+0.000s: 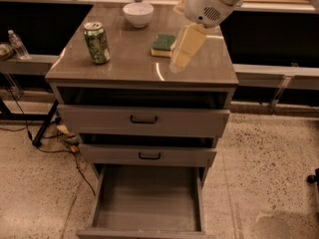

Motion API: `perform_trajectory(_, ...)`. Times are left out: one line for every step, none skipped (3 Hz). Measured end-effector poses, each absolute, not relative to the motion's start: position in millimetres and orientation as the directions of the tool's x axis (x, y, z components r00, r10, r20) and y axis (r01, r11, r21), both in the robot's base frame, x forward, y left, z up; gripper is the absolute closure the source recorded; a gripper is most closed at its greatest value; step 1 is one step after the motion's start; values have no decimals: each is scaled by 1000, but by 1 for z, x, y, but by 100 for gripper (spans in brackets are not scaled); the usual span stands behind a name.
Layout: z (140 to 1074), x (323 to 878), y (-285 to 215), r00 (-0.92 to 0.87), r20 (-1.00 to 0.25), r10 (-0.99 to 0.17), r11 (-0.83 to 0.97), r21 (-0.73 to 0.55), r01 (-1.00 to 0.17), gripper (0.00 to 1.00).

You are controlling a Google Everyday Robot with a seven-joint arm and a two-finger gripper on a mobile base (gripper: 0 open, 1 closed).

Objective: Place green can into bottom drawer

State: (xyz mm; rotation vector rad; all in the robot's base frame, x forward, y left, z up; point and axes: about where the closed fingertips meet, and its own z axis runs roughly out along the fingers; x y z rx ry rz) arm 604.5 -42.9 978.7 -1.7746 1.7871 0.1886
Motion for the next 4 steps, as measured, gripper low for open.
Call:
perform_trajectory(976, 605, -43, 73, -510, -857, 101, -305, -947, 0)
perform_trajectory(959, 620, -33, 15, -571, -821, 171, -271, -947, 0)
perform_trajectory(938, 652, 7, -7, -657, -754, 208, -229, -951, 0)
perform_trajectory(917, 684, 46, -28, -725, -688, 233, -185, -955, 0)
